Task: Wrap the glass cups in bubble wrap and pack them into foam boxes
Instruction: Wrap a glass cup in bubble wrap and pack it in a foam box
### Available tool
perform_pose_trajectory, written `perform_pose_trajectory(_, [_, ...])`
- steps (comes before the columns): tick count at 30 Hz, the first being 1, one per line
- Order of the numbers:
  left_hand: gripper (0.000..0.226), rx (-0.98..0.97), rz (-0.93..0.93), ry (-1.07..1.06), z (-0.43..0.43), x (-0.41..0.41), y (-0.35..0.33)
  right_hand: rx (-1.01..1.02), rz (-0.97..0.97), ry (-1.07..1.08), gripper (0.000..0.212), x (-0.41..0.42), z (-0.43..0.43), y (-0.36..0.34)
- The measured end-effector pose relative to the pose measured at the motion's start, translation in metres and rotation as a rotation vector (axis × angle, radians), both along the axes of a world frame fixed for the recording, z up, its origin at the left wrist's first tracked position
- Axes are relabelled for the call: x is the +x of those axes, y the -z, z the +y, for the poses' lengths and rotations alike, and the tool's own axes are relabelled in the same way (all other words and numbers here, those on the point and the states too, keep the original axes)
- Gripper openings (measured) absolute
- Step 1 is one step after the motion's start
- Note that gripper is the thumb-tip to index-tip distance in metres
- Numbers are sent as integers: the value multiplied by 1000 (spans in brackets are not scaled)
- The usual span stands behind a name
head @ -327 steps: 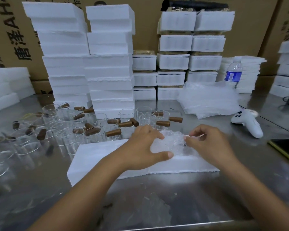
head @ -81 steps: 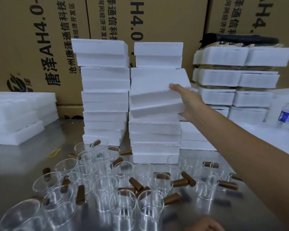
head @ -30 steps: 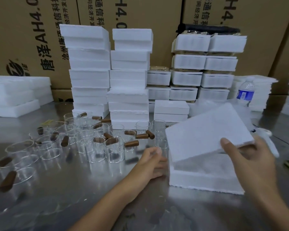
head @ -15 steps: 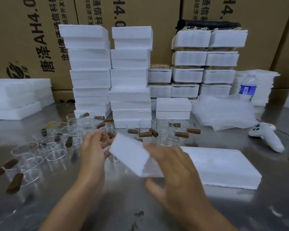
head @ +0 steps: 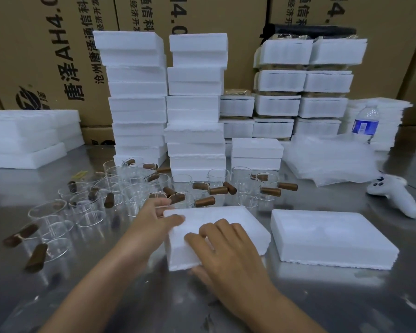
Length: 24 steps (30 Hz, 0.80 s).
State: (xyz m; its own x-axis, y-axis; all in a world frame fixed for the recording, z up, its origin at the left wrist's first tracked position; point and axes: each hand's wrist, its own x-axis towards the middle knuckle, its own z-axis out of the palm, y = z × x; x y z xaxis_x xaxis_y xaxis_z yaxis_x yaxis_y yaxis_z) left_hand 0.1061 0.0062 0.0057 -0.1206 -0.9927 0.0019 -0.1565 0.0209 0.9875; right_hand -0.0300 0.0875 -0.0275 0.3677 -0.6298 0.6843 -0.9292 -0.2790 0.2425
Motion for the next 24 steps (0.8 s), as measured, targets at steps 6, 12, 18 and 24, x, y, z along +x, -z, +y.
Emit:
perform_pose_trajectory(6, [33, -100, -290, 10, -7, 4, 23, 193, -15, -112, 57, 4, 1, 3])
perform_pose_trajectory(12, [18, -146, -361, -35, -19, 16, 28, 331, -578, -155, 32, -21, -24, -23])
perform_pose_trajectory(18, [13, -165, -260, -97, -24, 20, 26, 563, -700, 114, 22, -56, -100, -47])
perform_pose_trajectory(24, [17, -233, -254, -80, -22, 28, 29, 760, -614, 86, 9, -57, -126, -34])
